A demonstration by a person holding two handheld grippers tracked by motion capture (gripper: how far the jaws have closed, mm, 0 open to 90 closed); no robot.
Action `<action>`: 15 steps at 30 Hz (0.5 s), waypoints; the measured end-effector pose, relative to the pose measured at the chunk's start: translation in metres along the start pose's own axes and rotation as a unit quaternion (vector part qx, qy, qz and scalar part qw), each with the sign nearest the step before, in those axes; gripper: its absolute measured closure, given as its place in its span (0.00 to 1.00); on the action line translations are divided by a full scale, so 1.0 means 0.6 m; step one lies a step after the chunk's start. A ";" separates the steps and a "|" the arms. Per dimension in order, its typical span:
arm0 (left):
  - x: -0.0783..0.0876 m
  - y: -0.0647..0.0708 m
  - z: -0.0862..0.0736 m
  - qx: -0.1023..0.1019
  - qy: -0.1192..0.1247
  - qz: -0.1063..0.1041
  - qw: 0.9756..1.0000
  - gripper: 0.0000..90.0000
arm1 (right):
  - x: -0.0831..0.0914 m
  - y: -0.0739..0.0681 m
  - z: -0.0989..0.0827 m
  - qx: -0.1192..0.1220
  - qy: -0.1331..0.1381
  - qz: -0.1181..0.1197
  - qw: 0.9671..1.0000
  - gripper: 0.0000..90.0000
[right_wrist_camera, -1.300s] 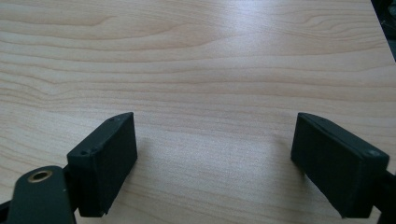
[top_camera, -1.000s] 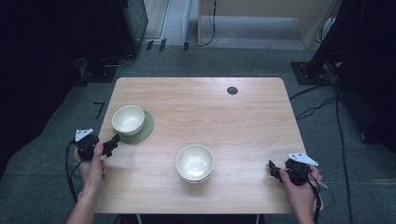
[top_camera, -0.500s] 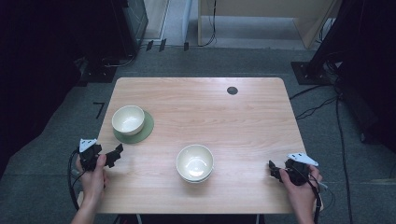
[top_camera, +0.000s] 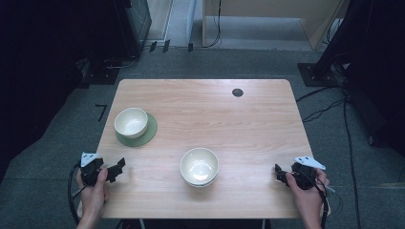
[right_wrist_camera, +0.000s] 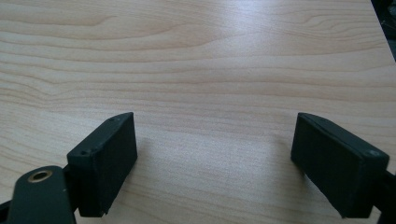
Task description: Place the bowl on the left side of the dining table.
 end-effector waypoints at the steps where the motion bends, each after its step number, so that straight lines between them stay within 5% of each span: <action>1: 0.004 -0.001 -0.003 0.001 -0.002 -0.001 1.000 0.11 | 0.000 0.000 0.000 0.000 0.000 0.000 1.000 0.16; 15: 0.021 -0.016 -0.025 -0.019 -0.022 0.003 1.000 0.11 | 0.000 0.000 0.000 0.001 0.000 0.000 1.000 0.16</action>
Point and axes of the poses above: each handheld gripper's, and its own axes: x roughly backward along the jaws, z roughly out of its top, y roughly to its right, the point moved 9 cm from there along -x, roughly forward along the jaws, and after that the axes turned 12 degrees about y, right-handed, at the moved point
